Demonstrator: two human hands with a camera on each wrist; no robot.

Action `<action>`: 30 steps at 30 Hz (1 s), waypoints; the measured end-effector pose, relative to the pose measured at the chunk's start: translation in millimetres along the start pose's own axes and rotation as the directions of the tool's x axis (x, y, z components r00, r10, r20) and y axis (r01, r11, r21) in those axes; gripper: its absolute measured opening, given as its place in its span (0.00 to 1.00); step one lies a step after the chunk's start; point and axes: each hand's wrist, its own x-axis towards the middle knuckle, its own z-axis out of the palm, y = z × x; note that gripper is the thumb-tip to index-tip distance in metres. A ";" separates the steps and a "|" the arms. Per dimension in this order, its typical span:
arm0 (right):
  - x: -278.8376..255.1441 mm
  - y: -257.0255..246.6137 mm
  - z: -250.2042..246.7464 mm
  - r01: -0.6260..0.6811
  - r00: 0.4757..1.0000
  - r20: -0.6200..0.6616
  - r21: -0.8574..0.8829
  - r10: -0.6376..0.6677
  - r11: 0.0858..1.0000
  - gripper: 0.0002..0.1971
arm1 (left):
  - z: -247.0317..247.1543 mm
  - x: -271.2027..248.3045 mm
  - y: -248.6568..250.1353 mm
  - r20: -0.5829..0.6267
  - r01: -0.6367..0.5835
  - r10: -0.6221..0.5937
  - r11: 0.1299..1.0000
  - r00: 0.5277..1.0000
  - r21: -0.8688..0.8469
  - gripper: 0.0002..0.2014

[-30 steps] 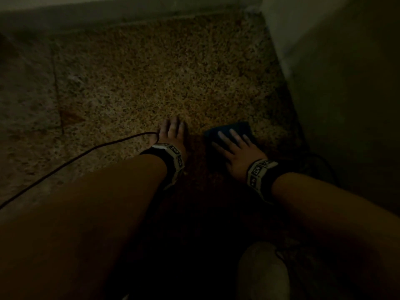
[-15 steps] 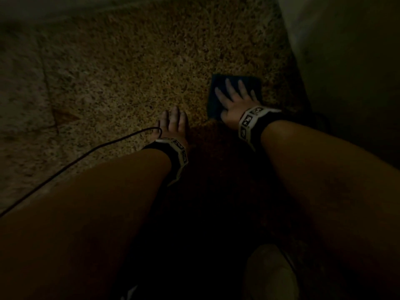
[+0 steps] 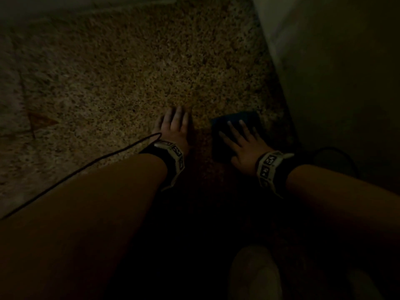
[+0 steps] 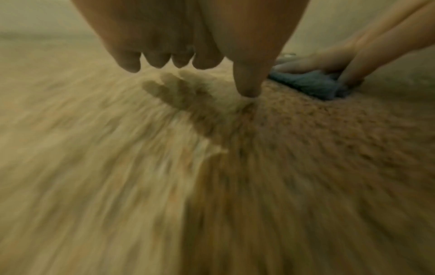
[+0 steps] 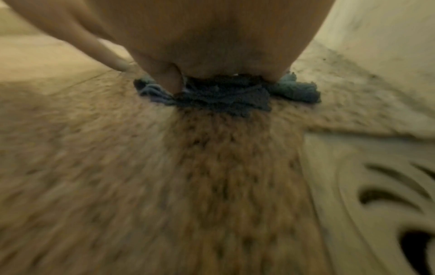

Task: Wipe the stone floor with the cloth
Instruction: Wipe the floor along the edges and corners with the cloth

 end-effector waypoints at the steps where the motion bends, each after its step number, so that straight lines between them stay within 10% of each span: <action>1: -0.7 0.1 2.6 -0.007 1.000 -0.006 0.008 0.007 1.000 0.34 | -4.1 2.8 4.5 -0.008 -0.011 0.012 0.999 1.000 0.030 0.40; 20: 58.4 16.8 -57.9 -0.107 0.970 -0.196 0.178 0.142 0.978 0.32 | -29.3 43.0 17.5 0.116 0.099 -0.107 0.992 0.988 0.072 0.53; 30: 48.0 20.5 -48.6 -0.081 0.970 -0.207 0.203 0.124 0.976 0.31 | -42.8 23.6 23.9 0.129 0.098 -0.103 0.994 0.986 0.043 0.42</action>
